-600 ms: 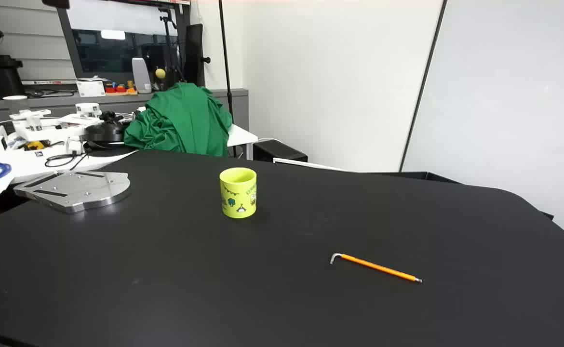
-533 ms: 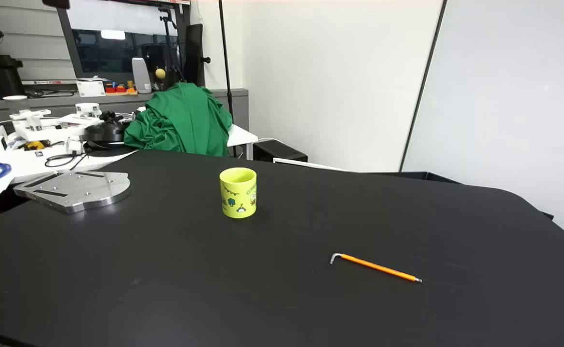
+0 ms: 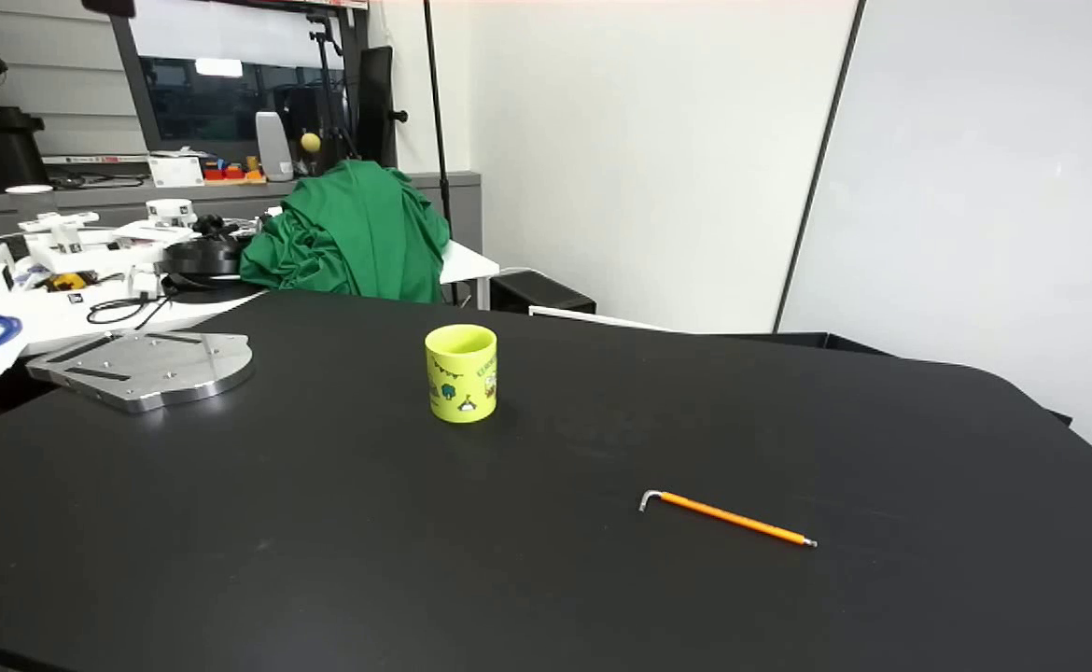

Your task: Place the orange wrench inside the yellow mug

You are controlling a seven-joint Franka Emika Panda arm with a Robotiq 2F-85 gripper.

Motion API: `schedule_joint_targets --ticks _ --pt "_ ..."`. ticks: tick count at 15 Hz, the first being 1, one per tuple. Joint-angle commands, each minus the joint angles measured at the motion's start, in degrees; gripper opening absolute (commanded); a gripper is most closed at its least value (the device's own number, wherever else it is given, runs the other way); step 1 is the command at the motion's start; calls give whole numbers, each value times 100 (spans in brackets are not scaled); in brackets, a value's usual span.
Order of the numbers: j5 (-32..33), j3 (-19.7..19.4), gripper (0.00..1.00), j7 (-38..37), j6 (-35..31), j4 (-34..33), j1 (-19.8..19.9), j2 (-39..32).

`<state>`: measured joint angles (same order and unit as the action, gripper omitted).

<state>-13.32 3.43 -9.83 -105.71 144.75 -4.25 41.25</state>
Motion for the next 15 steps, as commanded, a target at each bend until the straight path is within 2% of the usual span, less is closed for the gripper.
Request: schedule_joint_targets --ticks 1,4,8,15 --pt "-31 48 100 33 24 -15 64 -1" --pt "19 101 100 -630 -422 -30 473 -71" --pt "13 14 100 -1109 -961 -173 935 -417" --pt "206 -350 100 -1823 -1891 -812 1814 -1631"
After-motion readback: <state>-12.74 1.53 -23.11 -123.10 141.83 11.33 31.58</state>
